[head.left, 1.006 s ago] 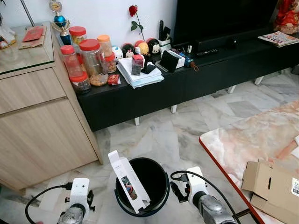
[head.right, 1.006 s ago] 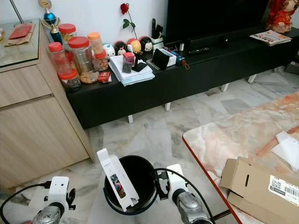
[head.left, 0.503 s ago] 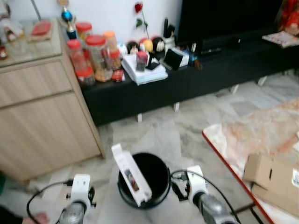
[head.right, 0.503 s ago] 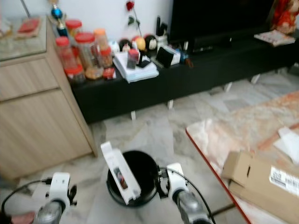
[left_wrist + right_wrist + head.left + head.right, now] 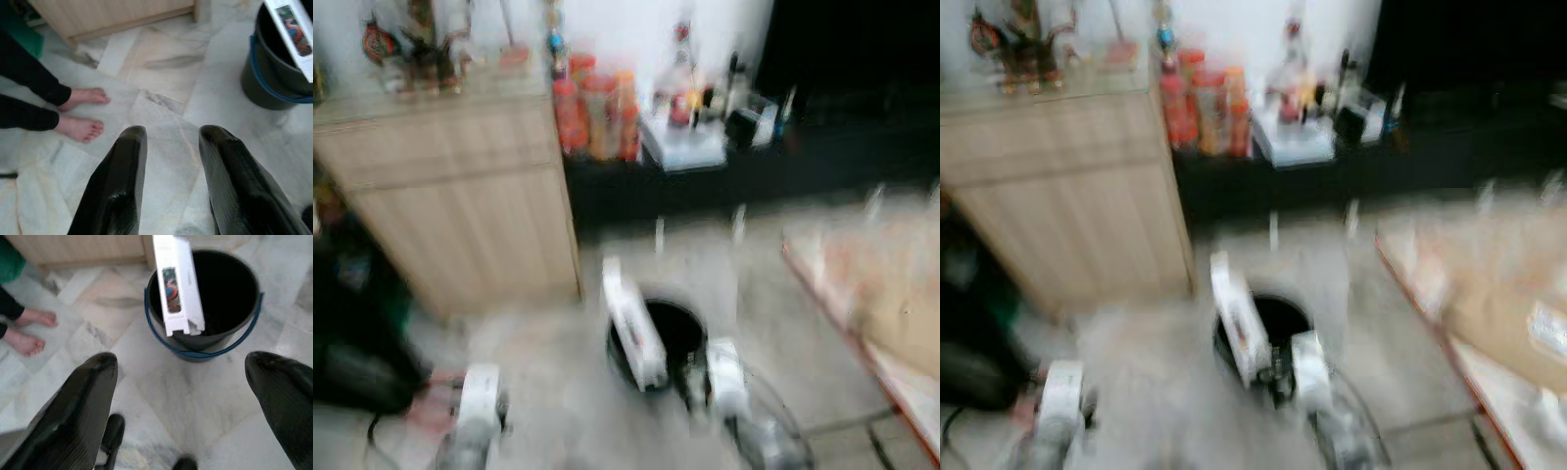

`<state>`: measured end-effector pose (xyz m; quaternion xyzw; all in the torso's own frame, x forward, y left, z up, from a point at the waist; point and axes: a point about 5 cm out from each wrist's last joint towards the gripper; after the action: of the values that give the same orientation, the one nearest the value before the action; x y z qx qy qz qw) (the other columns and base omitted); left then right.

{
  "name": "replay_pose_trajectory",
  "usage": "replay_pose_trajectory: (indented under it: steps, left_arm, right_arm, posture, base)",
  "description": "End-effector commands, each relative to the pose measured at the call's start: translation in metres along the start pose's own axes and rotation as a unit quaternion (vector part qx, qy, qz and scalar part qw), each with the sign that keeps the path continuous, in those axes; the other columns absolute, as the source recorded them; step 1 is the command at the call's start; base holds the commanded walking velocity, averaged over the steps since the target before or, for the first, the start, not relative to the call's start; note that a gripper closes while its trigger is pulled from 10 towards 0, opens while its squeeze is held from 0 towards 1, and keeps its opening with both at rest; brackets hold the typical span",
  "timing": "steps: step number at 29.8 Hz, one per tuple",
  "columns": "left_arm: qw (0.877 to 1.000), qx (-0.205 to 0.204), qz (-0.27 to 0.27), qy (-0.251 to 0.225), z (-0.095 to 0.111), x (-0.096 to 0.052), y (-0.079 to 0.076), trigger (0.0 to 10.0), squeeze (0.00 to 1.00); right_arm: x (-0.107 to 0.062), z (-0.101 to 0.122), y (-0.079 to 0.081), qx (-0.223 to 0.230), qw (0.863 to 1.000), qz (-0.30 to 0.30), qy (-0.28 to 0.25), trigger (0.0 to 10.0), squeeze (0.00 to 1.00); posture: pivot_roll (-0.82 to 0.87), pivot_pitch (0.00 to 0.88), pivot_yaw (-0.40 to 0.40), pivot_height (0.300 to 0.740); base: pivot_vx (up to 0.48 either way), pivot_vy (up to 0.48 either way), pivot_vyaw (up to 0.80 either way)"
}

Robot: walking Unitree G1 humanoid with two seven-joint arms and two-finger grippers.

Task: Picking trash to rubbish bin

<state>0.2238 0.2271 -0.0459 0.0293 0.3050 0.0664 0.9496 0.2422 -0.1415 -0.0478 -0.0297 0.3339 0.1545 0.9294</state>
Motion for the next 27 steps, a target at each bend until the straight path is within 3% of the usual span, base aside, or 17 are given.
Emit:
replay_pose_trajectory:
  steps: [1, 21, 27]
  left_arm:
    - [1.0, -0.007, -0.001, -0.004, 0.0023, 0.001, -0.0024, 10.0, 0.0]
    - [1.0, -0.009, -0.002, -0.007, 0.0041, 0.0016, -0.0029, 10.0, 0.0]
    - [1.0, -0.005, 0.001, -0.007, 0.0044, 0.0018, -0.0024, 10.0, 0.0]
  right_arm:
    - [-0.0015, -0.002, -0.0046, 0.005, 1.0, -0.009, 0.004, 10.0, 0.0]
    - [-0.0017, -0.0013, -0.0061, 0.006, 1.0, -0.011, 0.002, 10.0, 0.0]
    - [-0.0022, -0.0026, -0.0064, 0.006, 1.0, -0.012, 0.004, 10.0, 0.0]
  posture:
    - [-0.06, 0.016, 0.012, 0.74]
    - [-0.06, 0.017, 0.008, 0.74]
    - [-0.06, 0.017, 0.007, 0.74]
  base:
    - [-0.27, 0.0, 0.0]
    - [-0.259, 0.0, 0.0]
    - [0.0, 0.0, 0.0]
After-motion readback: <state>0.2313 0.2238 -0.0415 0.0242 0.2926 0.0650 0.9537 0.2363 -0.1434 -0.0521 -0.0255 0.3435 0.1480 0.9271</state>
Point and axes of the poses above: a point about 5 cm out from each wrist's last joint towards the gripper, its own x axis pointing out of the wrist towards the gripper, its own z axis along the axis of the wrist's last joint, y = z × x, and after that the axes turned 4 degrees about -x, right-handed
